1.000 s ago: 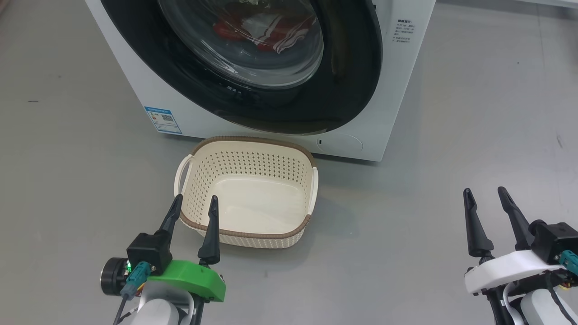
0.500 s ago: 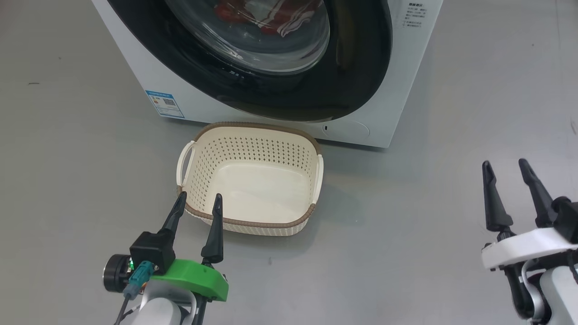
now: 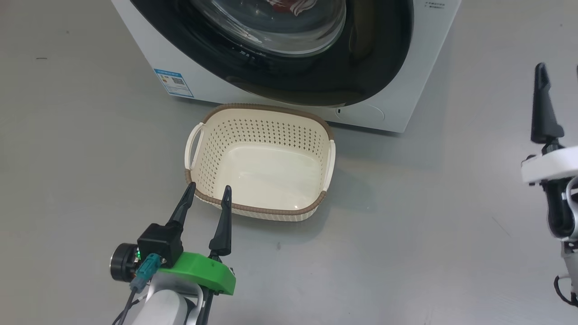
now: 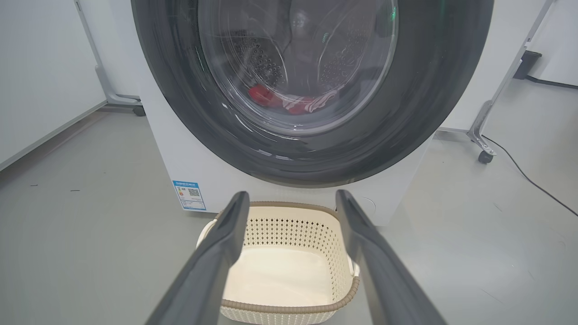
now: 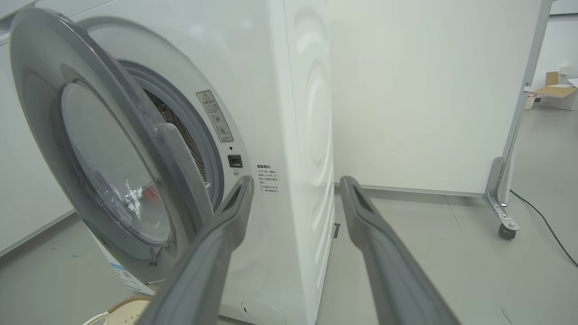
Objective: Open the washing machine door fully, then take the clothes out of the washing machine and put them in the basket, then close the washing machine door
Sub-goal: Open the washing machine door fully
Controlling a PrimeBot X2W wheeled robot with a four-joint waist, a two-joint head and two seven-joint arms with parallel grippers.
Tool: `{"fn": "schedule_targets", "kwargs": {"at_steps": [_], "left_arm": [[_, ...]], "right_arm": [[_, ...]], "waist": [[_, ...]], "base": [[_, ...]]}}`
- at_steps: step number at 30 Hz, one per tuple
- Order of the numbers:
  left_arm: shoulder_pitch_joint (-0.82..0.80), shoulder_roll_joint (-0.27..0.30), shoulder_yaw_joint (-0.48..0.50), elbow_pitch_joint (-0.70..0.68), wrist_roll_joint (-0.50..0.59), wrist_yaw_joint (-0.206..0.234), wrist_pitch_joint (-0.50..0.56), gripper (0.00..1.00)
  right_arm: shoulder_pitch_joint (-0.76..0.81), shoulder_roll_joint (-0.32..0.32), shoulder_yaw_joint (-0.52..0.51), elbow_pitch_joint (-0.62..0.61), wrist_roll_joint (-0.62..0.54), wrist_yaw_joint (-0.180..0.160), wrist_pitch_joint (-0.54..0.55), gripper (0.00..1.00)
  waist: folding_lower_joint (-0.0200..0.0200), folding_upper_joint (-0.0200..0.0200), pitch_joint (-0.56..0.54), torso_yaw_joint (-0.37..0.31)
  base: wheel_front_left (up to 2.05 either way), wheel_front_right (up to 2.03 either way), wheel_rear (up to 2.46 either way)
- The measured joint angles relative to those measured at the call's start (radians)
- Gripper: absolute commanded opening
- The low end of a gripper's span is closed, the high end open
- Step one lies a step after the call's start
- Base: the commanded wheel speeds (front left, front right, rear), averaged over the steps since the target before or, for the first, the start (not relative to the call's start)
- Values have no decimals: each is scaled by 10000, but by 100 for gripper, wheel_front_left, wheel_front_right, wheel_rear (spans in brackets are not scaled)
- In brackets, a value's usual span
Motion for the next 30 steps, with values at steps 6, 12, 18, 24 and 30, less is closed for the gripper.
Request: {"fn": "schedule_targets", "kwargs": {"at_steps": [6, 12, 18, 24, 30], "left_arm": [[-125, 0, -134, -4, -40, 0, 0, 100], [-277, -2, -288, -48, -194, 0, 0, 100], [-412, -4, -426, -111, -322, 0, 0, 100], [-589, -6, -546, -157, -403, 0, 0, 100], [-672, -6, -625, -163, -502, 2, 0, 100]], "right_arm": [[-932, 192, -439, 155, 1060, 146, 550, 100], [-1840, 518, -769, 529, 2213, 244, 1258, 100], [-2801, 516, -880, 848, 2621, 242, 1864, 100], [-3523, 642, -1014, 1233, 3145, 219, 2303, 0], [-4177, 740, -1204, 1814, 3685, 134, 2819, 0]], "waist": [[0, 0, 255, 204], [0, 0, 528, 426], [0, 0, 800, 667], [0, 0, 1027, 860], [0, 0, 1229, 1112]], "base": [[0, 0, 0], [0, 0, 0], [0, 0, 0], [0, 0, 0], [0, 0, 0]]}}
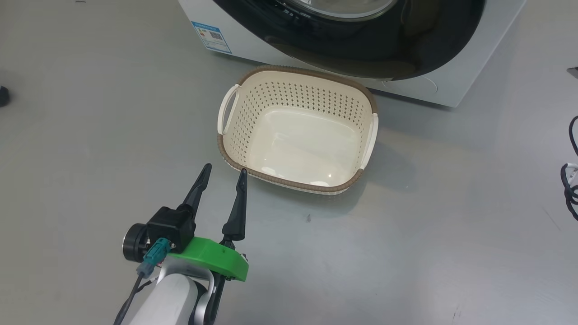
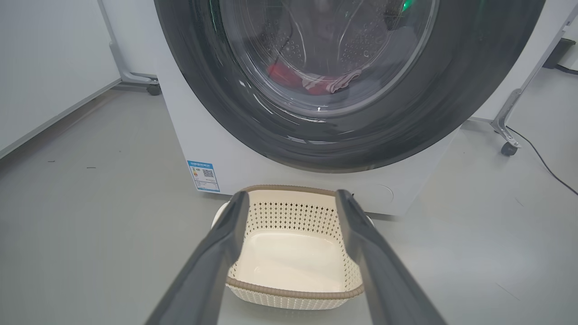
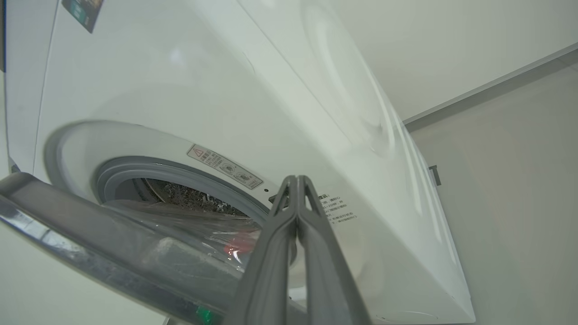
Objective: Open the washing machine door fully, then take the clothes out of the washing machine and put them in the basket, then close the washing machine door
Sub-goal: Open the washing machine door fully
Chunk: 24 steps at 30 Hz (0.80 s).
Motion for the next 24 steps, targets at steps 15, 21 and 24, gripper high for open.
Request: {"fn": "schedule_targets", "kwargs": {"at_steps": [15, 21, 24], "left_arm": [[-121, -6, -267, -59, -232, 2, 0, 100], [-126, -8, -299, -56, -305, 13, 0, 100], [-126, -8, -309, -56, -305, 13, 0, 100]], "right_arm": [[-1488, 869, -752, 1429, 2226, -579, 1593, 0], [-1943, 1352, -1137, 2042, 3198, -713, 2234, 0], [-2058, 1423, -1287, 2301, 3519, -807, 2560, 0]], "waist": [[0, 0, 346, 425], [0, 0, 395, 541], [0, 0, 391, 574]], "base": [[0, 0, 0], [0, 0, 0], [0, 0, 0]]}}
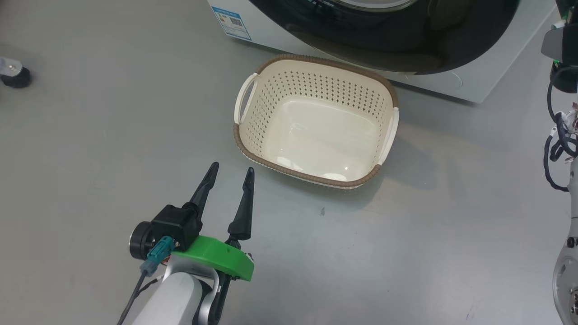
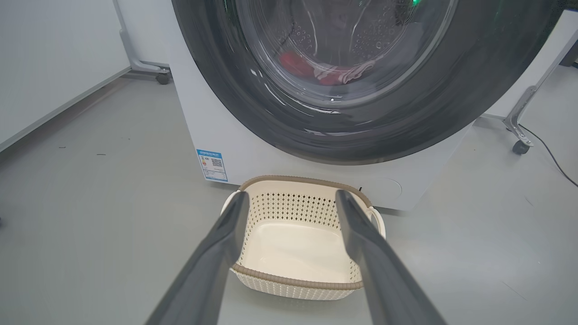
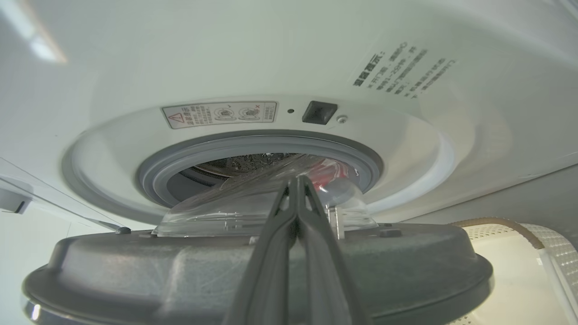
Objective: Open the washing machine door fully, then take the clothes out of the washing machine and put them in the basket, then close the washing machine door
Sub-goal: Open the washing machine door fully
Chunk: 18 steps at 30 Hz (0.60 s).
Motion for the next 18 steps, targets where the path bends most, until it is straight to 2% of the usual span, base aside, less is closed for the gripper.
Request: {"fn": "schedule_targets", "kwargs": {"at_steps": [4, 18], "left_arm": [[0, 0, 0, 0, -104, 2, 0, 100], [-23, 0, 10, 0, -146, 17, 0, 100]], "right_arm": [[-185, 40, -104, 236, 336, -58, 362, 0], [-450, -35, 359, 729, 351, -71, 1430, 0]], "waist": [[0, 0, -12, 43], [0, 0, -69, 60]], "base": [[0, 0, 0], [0, 0, 0]]}}
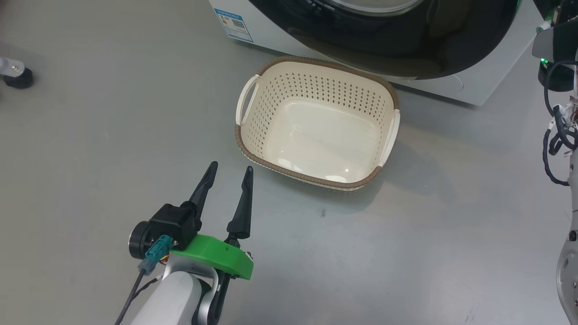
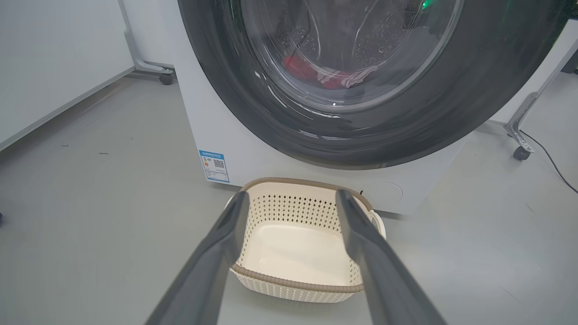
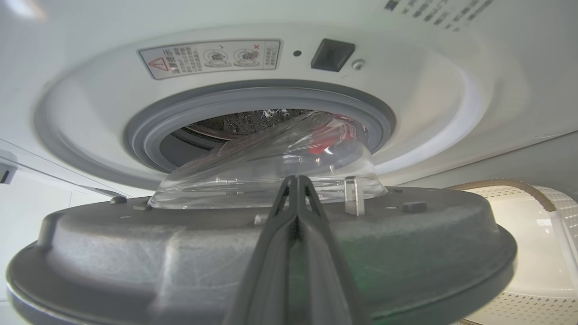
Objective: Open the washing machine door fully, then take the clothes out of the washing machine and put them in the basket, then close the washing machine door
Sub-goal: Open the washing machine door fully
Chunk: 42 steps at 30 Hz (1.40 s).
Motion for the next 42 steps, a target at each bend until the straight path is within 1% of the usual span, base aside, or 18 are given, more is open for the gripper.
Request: {"fn": "schedule_targets", "kwargs": {"at_steps": [13, 24, 42], "left_arm": [[-18, 2, 21, 153, 2, 40, 0, 100], [40, 2, 35, 339, 8, 69, 0, 100], [349, 6, 228, 510, 261, 69, 0, 100]], "right_arm": [[317, 63, 119, 646, 290, 0, 861, 0], [1007, 393, 42, 1074, 834, 0, 1452, 0], [1810, 938, 15, 1361, 1409, 0, 1883, 0]], "waist": [[0, 0, -522, -104], [0, 0, -1133, -96], [0, 0, -1928, 93]], "base": [[0, 0, 0], [0, 0, 0], [0, 0, 0]]}}
